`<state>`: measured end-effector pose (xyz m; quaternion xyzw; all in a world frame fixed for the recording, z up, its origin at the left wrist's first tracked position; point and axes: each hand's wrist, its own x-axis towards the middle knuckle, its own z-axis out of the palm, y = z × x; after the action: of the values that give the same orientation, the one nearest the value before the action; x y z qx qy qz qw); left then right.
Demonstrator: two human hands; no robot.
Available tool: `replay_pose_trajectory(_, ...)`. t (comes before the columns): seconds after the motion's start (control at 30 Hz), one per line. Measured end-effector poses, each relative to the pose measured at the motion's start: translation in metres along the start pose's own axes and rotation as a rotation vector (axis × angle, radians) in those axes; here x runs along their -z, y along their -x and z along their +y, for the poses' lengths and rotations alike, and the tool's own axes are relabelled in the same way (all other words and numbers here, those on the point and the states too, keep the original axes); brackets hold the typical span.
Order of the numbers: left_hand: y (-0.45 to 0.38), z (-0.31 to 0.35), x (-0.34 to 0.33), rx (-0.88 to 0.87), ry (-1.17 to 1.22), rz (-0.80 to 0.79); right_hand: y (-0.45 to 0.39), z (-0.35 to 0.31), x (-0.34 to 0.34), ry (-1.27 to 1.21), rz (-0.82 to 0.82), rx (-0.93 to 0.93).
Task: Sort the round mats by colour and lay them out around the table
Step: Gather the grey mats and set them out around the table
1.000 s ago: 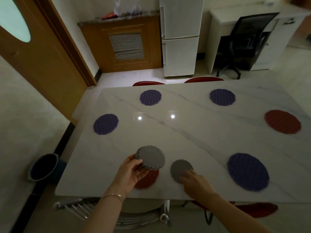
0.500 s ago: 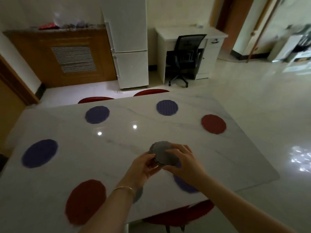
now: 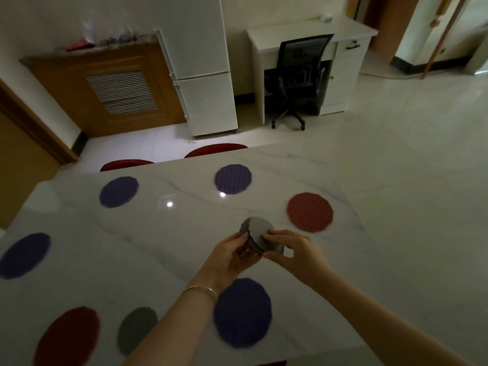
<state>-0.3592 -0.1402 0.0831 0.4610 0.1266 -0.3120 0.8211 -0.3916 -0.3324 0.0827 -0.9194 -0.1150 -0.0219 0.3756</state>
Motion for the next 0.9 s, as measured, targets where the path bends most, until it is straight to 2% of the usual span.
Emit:
replay_pose_trajectory(0.17, -0.010, -0.010, -0.025, -0.015, -0.057, 0.093, -0.002, 0.020, 0.021, 0.056, -0.005, 0.007)
replay_pose_trajectory(0.47, -0.011, -0.023, -0.036, -0.025, -0.036, 0.113, 0.002, 0.027, 0.029, 0.095, -0.076, -0.009)
replay_pose_trajectory(0.6, -0.001, -0.031, -0.023, -0.009, -0.032, 0.150, 0.008, 0.032, 0.032, 0.108, -0.039, -0.135)
replay_pose_trajectory(0.73, 0.015, -0.031, 0.008, 0.006, 0.082, 0.289, 0.023, 0.041, 0.026, 0.222, 0.021, -0.236)
replay_pose_trajectory(0.83, 0.025, -0.028, 0.032, -0.008, 0.161, 0.385, 0.047, 0.053, 0.006, 0.326, -0.037, -0.190)
replay_pose_trajectory(0.9, 0.031, -0.027, 0.042, -0.018, 0.157, 0.414, 0.065, 0.057, -0.008, 0.415, -0.134, -0.128)
